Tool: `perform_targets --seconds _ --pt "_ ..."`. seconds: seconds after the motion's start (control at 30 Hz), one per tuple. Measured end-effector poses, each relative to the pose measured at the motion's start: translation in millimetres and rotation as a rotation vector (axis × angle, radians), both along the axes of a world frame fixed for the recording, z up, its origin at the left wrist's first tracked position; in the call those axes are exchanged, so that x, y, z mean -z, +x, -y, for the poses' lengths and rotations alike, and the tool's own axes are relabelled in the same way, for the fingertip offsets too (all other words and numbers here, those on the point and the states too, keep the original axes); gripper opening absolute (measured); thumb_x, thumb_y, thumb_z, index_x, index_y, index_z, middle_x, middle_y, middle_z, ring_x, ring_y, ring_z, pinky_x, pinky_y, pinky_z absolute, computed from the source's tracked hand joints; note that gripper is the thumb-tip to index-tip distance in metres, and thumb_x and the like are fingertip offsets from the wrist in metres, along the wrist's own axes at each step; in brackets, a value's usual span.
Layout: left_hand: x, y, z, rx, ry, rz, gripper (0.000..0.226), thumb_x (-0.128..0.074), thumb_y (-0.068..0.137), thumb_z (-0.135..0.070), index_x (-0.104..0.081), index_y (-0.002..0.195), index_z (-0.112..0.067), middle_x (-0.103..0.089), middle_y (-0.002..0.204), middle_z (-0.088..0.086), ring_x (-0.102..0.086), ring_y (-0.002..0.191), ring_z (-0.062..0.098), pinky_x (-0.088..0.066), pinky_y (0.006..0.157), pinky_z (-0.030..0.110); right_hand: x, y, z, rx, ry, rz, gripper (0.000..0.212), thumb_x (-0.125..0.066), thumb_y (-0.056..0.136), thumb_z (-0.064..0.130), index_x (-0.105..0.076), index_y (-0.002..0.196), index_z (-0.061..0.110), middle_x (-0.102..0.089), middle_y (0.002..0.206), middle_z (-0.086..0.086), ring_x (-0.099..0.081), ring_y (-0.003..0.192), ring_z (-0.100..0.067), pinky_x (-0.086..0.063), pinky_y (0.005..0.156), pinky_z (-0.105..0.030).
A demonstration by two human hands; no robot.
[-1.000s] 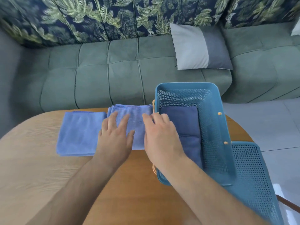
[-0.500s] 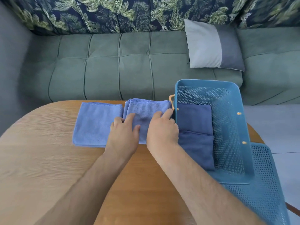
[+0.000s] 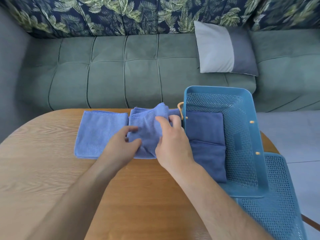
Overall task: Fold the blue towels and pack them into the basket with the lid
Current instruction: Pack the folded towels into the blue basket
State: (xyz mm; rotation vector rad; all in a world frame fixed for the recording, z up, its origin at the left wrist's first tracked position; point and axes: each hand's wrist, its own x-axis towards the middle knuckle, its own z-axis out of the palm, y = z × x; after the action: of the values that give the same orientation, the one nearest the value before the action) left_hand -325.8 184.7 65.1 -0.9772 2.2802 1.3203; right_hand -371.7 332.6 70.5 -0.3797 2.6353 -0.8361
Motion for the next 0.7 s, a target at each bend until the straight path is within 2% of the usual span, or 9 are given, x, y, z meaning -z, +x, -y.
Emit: perform_targets --seconds 0.07,0.13,0.2,0.27,0.37,0.43,0.57,0.63,0.7 --pt "-8.2 0.7 -1.2 -0.048 0.048 -0.038 0.033 -0.064 0.090 -0.022 -0.062 0.114 -0.045 -0.068 0.097 -0.002 -0.058 0.064 0.015 -0.043 0.049 0.020 -2.6 1.5 -6.1 -0.001 -0.072 -0.044 0.067 -0.056 0.085 -0.003 -0.044 0.145 0.025 -0.034 0.139 0.000 -0.052 0.108 -0.026 -0.049 0.086 -0.039" --pt "-20.0 -0.1 -4.7 -0.071 0.059 -0.119 0.031 -0.066 0.090 -0.021 -0.064 0.110 -0.045 -0.068 0.099 -0.007 -0.062 0.074 0.014 -0.047 0.052 0.016 -8.2 2.4 -15.0 0.006 -0.140 -0.116 0.065 -0.057 0.085 -0.005 -0.047 0.143 0.024 -0.036 0.138 0.001 -0.054 0.109 -0.024 -0.050 0.084 -0.035" --pt "-34.1 -3.5 -14.2 -0.033 0.032 -0.222 0.032 -0.066 0.091 -0.020 -0.064 0.110 -0.045 -0.064 0.096 -0.012 -0.059 0.067 0.006 -0.050 0.054 0.016 -17.0 0.1 -28.3 0.045 -0.186 -0.190 0.062 -0.058 0.087 -0.004 -0.048 0.142 0.023 -0.035 0.138 0.002 -0.056 0.106 -0.022 -0.050 0.083 -0.032" --pt "-46.8 -11.4 -33.3 0.035 0.003 -0.316 0.034 -0.067 0.092 -0.021 -0.062 0.115 -0.045 -0.061 0.095 -0.016 -0.056 0.065 0.002 -0.048 0.055 0.014 -28.0 -6.4 -46.6 0.089 -0.167 -0.235 0.061 -0.058 0.089 -0.002 -0.047 0.143 0.024 -0.035 0.139 0.002 -0.057 0.100 -0.022 -0.047 0.080 -0.029" --pt "-50.3 -29.1 -71.4 0.182 -0.048 -0.395 0.041 -0.066 0.093 -0.024 -0.057 0.130 -0.038 -0.059 0.112 -0.020 -0.054 0.080 0.003 -0.041 0.072 0.006 -36.3 -24.6 -83.8 0.163 -0.074 -0.235 0.061 -0.058 0.091 0.000 -0.046 0.145 0.025 -0.035 0.140 0.004 -0.055 0.097 -0.017 -0.035 0.076 -0.020" --pt "-43.1 -40.9 -96.8 0.329 -0.106 -0.401 0.051 -0.066 0.093 -0.026 -0.050 0.141 -0.031 -0.052 0.126 -0.016 -0.050 0.091 0.001 -0.038 0.087 0.008 -31.7 -36.9 -108.7 0.211 -0.002 -0.181 0.060 -0.057 0.091 0.002 -0.045 0.145 0.026 -0.034 0.141 0.005 -0.055 0.097 -0.019 -0.032 0.072 -0.023" --pt "-20.2 -66.4 -146.8 0.576 -0.253 -0.341 0.059 -0.061 0.093 -0.021 -0.039 0.148 -0.021 -0.042 0.133 -0.002 -0.050 0.117 0.016 -0.040 0.095 0.022 1.1 -62.7 -144.4 0.202 0.105 -0.078 0.064 -0.057 0.086 -0.001 -0.043 0.146 0.018 -0.032 0.142 -0.005 -0.057 0.103 -0.031 -0.036 0.073 -0.031" --pt "-2.9 -79.9 -169.5 0.649 -0.327 -0.301 0.053 -0.060 0.090 -0.015 -0.042 0.141 -0.018 -0.041 0.129 0.004 -0.051 0.116 0.024 -0.043 0.095 0.032 23.3 -75.9 -153.3 0.172 0.170 -0.020 0.064 -0.059 0.085 0.000 -0.043 0.144 0.015 -0.031 0.139 -0.008 -0.057 0.104 -0.034 -0.037 0.073 -0.033" --pt "17.8 -93.7 -185.0 0.698 -0.432 -0.218 0.049 -0.060 0.088 -0.013 -0.043 0.134 -0.016 -0.042 0.124 0.007 -0.053 0.111 0.028 -0.043 0.087 0.034 43.6 -87.3 -156.0 0.156 0.225 0.013 0.056 -0.059 0.085 0.002 -0.043 0.138 0.013 -0.031 0.134 -0.010 -0.057 0.104 -0.035 -0.043 0.074 -0.037"
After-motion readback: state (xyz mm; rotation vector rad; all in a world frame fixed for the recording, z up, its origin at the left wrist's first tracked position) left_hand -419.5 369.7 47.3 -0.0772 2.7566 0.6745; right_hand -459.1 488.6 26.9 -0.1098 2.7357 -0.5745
